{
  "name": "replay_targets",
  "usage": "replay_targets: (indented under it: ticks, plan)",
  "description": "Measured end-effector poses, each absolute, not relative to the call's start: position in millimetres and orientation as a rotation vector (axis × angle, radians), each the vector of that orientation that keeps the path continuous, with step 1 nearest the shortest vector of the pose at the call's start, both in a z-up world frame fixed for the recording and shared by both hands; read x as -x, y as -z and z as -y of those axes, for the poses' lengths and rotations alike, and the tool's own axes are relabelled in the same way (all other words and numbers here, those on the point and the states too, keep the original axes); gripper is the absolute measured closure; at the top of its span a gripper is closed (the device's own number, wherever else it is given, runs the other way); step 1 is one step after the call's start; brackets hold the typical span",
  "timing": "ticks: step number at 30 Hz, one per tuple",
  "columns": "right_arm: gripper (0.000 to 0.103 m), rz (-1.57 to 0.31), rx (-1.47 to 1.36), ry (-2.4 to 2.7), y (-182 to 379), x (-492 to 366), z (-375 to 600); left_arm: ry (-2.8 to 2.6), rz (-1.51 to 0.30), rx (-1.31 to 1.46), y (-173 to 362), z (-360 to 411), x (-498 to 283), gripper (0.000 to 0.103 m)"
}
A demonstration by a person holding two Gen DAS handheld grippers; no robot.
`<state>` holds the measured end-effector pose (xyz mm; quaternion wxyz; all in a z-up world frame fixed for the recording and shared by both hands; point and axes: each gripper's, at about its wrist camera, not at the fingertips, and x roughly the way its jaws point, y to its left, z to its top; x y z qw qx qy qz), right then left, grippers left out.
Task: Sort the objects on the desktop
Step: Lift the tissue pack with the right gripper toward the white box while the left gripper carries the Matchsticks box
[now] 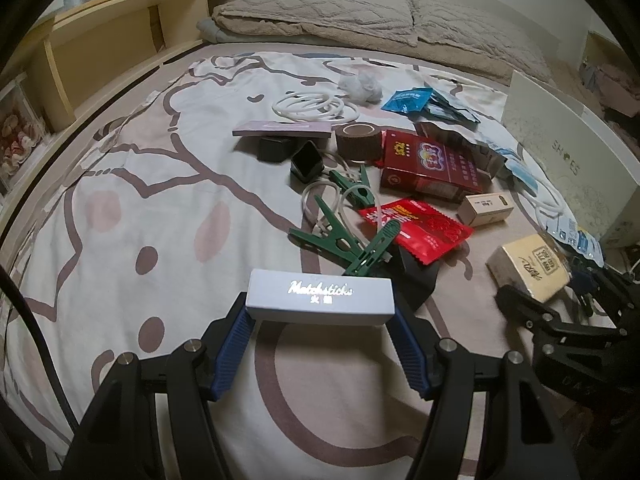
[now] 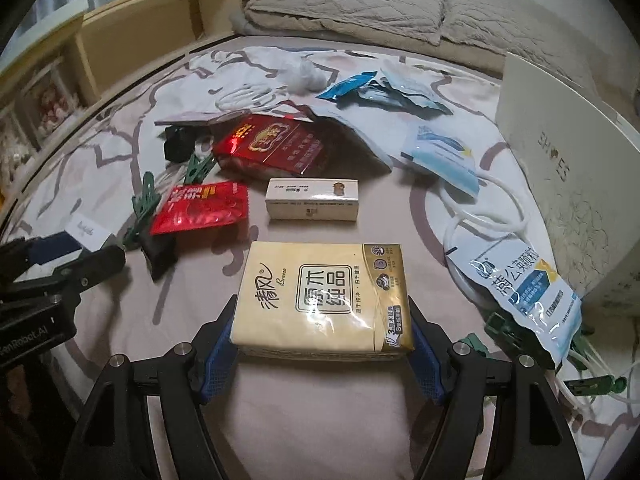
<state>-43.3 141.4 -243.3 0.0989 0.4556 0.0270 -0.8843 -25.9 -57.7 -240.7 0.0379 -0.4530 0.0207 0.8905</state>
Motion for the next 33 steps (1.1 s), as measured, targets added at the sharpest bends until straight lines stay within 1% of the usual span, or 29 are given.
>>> replay_targets:
  ticks: [9, 29, 33]
  plan:
    - [0.028, 0.000, -1.372, 2.596, 240, 47, -145, -2.733, -0.060, 1.380, 239, 57, 25, 0.037]
    - [0.028, 0.066, -1.251, 2.649, 203, 29, -156, -2.760, -0.011, 1.308, 222, 61, 23, 0.037]
    - [0.028, 0.130, -1.220, 2.654, 194, 28, -164, -2.753, -0.008, 1.290, 219, 59, 21, 0.037]
